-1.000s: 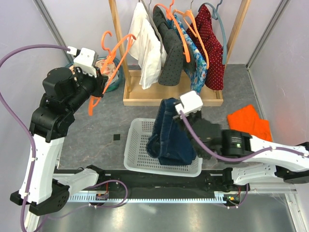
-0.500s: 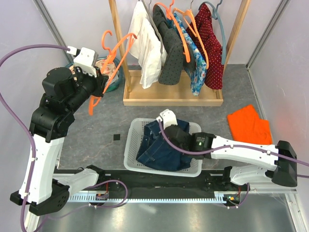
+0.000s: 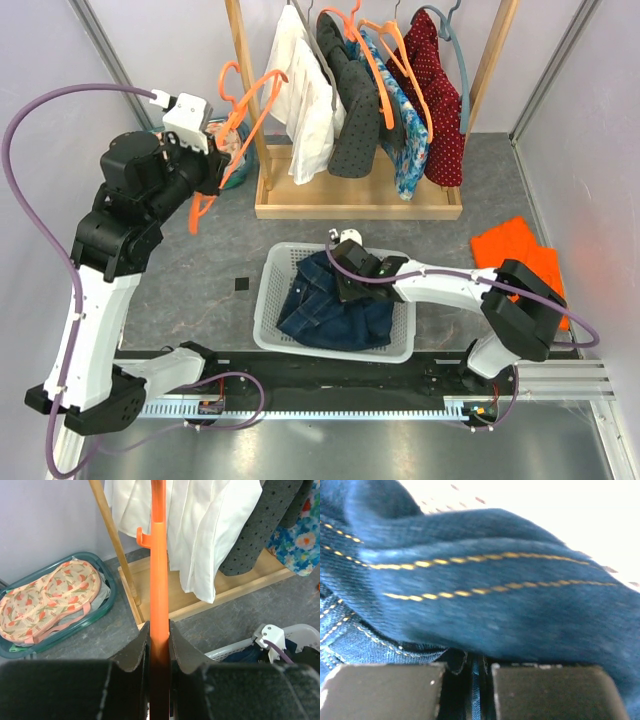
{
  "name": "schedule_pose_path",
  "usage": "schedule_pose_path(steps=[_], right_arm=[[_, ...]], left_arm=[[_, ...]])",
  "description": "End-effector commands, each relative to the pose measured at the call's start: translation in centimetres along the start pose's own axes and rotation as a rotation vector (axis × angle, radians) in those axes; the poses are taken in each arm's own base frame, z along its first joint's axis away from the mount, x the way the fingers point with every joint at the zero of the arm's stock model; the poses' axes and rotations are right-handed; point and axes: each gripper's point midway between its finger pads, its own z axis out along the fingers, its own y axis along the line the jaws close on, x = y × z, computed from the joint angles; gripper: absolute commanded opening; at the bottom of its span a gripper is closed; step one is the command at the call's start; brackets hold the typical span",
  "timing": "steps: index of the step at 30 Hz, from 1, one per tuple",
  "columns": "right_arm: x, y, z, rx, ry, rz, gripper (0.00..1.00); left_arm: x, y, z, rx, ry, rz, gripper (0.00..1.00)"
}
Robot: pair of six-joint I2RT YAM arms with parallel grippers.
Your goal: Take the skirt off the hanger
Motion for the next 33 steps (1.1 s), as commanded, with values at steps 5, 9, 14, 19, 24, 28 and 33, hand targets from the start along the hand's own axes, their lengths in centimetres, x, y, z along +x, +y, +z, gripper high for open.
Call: schedule_pose_path(steps=[5, 9, 14, 19, 24, 28, 33], right_arm=[[0.1, -4.8, 2.6, 0.108, 0.049, 0.068, 0.0], [-1.1, -7.0, 2.0, 0.208, 0.031, 0.001, 0.0], [-0.4, -7.1, 1.3, 0.199, 0.01, -0.013, 0.0], [-0.4, -7.8, 1.4, 0.229, -0.008, -0.013, 0.0], [-0.1, -7.7, 1.2, 0.219, -0.021, -0.001, 0.0], [-0.1, -7.6, 1.0, 0.206, -0.04, -0.009, 0.0], [0.2, -6.9, 1.2, 0.157, -0.047, -0.007, 0.0]], left_arm=[[-3.6, 1.2, 1.9, -0.071, -0.094, -0.022, 0.02], [-3.9, 1.1, 3.4, -0.071, -0.075, -0.046, 0.02], [-4.6, 1.6, 5.5, -0.108, -0.051, -0.082, 0.02], [-5.0, 2.3, 9.4, -0.156, -0.022, -0.109, 0.02], [-7.4, 3.2, 11.4, -0.201, -0.074, -0.119, 0.02], [-7.3, 3.5, 13.3, -0.226, -0.07, -0.116, 0.02], [-8.5, 4.0, 14.3, -0.251, -0.109, -0.114, 0.02]])
